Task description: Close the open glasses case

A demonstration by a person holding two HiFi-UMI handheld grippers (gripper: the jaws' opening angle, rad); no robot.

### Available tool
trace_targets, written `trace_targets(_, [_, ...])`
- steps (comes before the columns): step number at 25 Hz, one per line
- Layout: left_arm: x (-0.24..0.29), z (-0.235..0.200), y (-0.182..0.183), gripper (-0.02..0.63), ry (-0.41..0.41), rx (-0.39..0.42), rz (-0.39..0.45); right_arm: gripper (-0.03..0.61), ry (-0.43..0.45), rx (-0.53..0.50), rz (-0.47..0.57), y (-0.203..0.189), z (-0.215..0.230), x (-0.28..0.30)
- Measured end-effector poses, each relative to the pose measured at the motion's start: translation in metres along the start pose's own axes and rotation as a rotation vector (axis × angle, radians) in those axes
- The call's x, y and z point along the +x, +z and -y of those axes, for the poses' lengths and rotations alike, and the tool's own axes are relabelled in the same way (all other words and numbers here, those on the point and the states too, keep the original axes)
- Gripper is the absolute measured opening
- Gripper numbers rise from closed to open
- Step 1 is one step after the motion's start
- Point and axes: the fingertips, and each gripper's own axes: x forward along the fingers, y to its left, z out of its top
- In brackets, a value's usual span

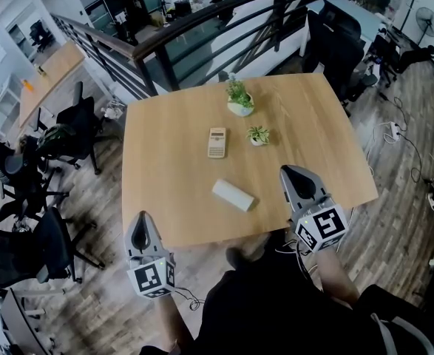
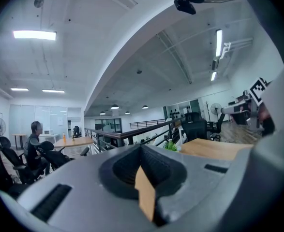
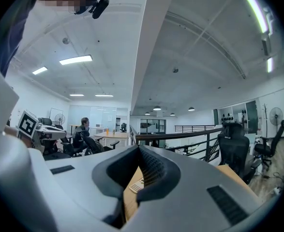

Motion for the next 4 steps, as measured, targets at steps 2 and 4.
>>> trace_targets(2, [0.0, -0.0017, 0.0005, 0.0, -0.001, -0.003, 0.001, 0.014, -0.001, 0.001, -0.001, 0.0005, -0.0011, 0.0006])
trace_targets(4, [0.0001, -0.0034, 0.001, 0.0, -0.003, -0.007, -0.001, 0.014, -0.002, 0.0, -0.004, 0.0009, -0.0025, 0.0012])
